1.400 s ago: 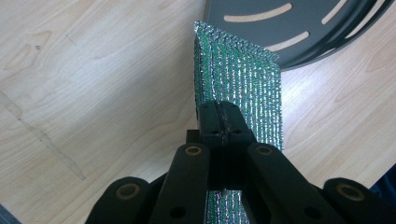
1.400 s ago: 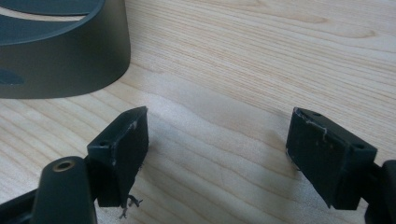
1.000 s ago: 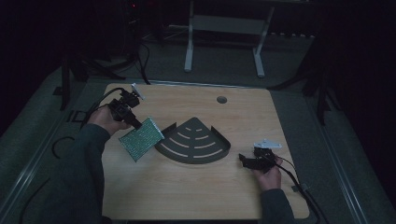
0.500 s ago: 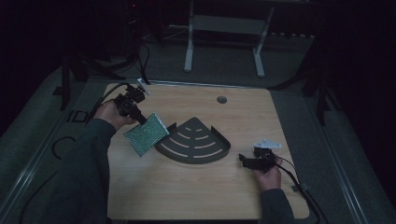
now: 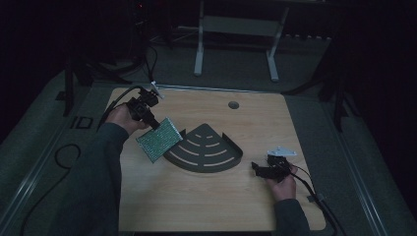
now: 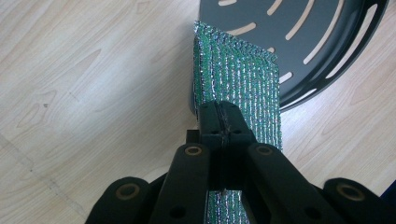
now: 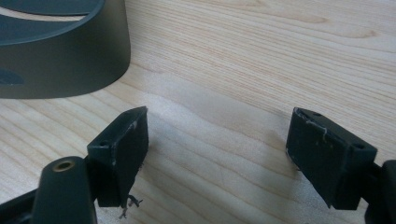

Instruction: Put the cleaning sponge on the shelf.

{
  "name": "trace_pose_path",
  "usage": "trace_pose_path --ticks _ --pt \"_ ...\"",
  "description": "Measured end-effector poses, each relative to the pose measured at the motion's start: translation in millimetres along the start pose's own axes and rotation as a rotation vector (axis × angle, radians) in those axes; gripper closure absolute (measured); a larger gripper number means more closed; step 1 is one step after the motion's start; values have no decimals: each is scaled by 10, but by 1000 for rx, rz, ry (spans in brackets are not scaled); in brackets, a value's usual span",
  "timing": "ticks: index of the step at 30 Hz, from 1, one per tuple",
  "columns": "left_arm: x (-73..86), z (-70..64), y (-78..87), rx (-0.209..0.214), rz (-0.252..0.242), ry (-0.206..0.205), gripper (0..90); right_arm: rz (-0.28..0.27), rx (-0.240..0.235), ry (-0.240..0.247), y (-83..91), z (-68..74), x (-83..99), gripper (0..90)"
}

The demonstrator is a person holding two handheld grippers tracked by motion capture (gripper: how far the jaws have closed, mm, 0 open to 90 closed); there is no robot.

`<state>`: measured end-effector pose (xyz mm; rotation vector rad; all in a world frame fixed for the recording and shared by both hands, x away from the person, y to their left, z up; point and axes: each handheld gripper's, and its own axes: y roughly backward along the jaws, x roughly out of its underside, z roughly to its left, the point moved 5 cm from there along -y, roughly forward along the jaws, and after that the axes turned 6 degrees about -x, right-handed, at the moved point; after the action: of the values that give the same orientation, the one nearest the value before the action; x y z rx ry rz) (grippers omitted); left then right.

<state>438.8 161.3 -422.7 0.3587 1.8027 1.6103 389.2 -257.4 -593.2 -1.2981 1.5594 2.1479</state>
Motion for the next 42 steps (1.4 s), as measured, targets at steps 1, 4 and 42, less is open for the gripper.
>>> trace_pose_path --ticks 1,4,42 --pt "-7 -2 -2 -1 -1 -1 900 0 0 0 0 0 0 206" --pt "-28 -20 -11 0 -2 -9 900 0 0 0 0 0 0 206" --pt "-393 -175 -196 -20 5 -37 900 0 0 0 0 0 -1 206"
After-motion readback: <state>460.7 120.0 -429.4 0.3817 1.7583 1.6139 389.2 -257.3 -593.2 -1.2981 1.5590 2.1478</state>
